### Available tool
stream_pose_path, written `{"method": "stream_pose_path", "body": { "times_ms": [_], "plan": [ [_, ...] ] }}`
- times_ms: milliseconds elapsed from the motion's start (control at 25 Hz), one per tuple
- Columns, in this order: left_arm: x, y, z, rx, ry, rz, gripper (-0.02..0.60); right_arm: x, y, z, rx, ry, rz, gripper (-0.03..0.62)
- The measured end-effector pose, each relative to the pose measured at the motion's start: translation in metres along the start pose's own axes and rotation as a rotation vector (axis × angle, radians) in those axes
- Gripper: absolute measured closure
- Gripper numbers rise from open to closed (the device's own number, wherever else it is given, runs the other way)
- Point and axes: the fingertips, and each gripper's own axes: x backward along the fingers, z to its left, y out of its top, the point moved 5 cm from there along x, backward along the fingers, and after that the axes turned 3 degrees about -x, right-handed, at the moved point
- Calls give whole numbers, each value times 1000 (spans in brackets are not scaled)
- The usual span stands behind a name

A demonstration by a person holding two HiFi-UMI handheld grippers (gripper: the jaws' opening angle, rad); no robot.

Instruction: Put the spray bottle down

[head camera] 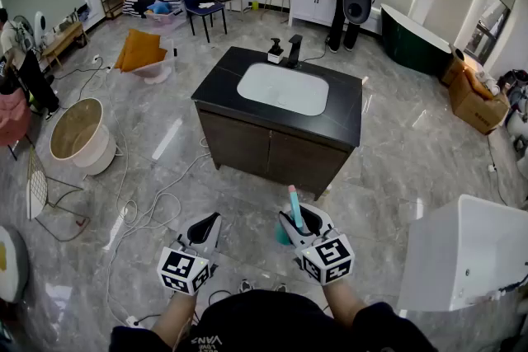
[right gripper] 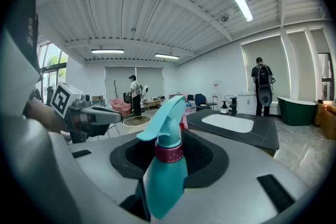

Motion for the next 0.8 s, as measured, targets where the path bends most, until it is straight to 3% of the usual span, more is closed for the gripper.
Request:
{"method": "stream_pose_path", "body": {
  "times_ms": [400,800],
  "plan": [
    [-6,-16,43,0,-24,27,571,-37,2,1,-83,-27,-56,439],
    [-61,-7,110,21,52,23,571,-124,24,-48,-77,6,-41,441]
  ]
}}
